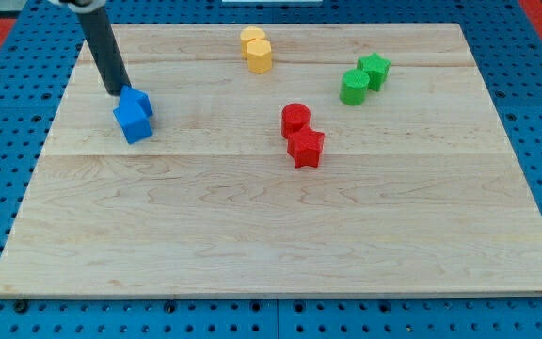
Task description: Push the blue cube to the bottom right
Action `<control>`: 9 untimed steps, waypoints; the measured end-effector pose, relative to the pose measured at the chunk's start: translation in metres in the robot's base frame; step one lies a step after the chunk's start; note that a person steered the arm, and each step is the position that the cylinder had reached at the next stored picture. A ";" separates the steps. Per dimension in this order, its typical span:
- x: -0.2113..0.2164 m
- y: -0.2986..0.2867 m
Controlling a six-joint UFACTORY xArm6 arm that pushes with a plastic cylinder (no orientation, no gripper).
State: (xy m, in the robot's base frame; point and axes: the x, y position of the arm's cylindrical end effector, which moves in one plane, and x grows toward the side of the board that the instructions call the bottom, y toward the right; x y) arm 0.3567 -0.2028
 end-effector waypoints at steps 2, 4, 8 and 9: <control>0.090 0.018; 0.079 0.022; 0.080 0.125; 0.089 0.176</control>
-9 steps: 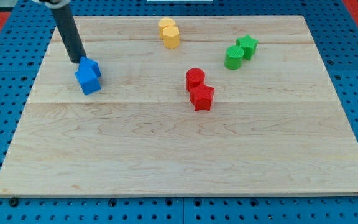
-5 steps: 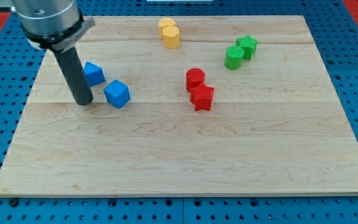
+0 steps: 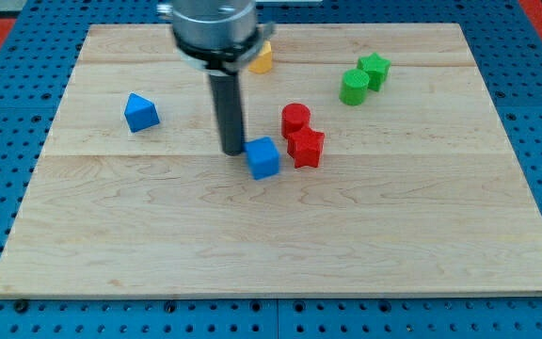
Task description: Push the blue cube to the bottom right
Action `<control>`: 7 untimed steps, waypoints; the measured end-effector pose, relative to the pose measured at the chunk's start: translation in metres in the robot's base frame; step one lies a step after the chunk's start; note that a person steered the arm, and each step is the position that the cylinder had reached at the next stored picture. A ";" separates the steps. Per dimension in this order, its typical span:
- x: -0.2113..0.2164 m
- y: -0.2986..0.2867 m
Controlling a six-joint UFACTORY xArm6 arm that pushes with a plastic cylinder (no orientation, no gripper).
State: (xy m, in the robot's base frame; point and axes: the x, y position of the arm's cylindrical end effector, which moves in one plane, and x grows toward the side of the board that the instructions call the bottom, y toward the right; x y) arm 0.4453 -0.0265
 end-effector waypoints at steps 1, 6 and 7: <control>0.071 0.072; 0.053 0.182; 0.091 0.223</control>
